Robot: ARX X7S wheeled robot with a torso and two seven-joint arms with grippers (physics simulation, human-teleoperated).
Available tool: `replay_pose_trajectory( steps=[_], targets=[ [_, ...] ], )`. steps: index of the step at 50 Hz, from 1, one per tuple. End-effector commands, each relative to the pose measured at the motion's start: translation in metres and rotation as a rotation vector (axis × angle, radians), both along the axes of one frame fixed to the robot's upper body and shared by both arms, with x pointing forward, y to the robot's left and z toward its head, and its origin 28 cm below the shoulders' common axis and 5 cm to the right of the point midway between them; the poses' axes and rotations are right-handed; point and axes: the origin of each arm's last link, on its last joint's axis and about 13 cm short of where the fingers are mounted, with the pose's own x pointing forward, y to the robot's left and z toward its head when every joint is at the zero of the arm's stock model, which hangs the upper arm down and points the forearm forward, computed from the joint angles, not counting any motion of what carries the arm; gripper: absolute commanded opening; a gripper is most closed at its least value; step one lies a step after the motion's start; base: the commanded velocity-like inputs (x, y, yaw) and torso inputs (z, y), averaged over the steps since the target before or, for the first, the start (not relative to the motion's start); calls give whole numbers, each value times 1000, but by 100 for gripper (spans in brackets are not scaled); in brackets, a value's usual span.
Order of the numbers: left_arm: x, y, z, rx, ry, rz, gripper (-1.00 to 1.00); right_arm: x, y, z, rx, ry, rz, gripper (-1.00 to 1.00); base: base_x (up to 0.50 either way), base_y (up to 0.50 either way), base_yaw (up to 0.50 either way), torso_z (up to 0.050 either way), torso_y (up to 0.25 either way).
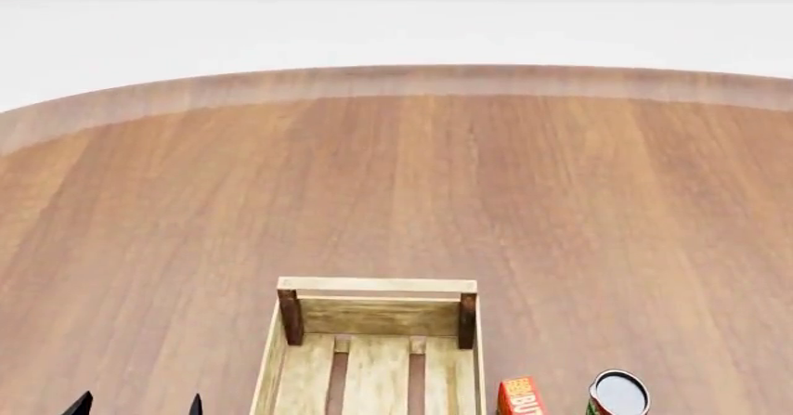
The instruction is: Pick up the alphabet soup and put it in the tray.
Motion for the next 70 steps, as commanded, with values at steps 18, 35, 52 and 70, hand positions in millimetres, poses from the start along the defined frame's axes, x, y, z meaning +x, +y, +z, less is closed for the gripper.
replay_pose_trajectory(
  steps=[18, 35, 52, 70],
  targets=[
    [0, 0, 0, -3, -2, -3, 100, -29, -30, -19, 15, 48, -164, 100, 0, 0, 0, 0, 0],
    [0, 0, 0, -8, 6, 0, 100, -50, -38, -17, 20, 76, -175, 100, 0, 0, 0, 0, 0],
    [0, 0, 0, -12, 10, -1, 100, -62, -48, -8, 4, 66, -209, 100, 0, 0, 0, 0, 0],
    [0, 0, 0, -12, 11, -1, 100, -71, -59, -6, 29, 38, -292, 100, 0, 0, 0, 0, 0]
  ],
)
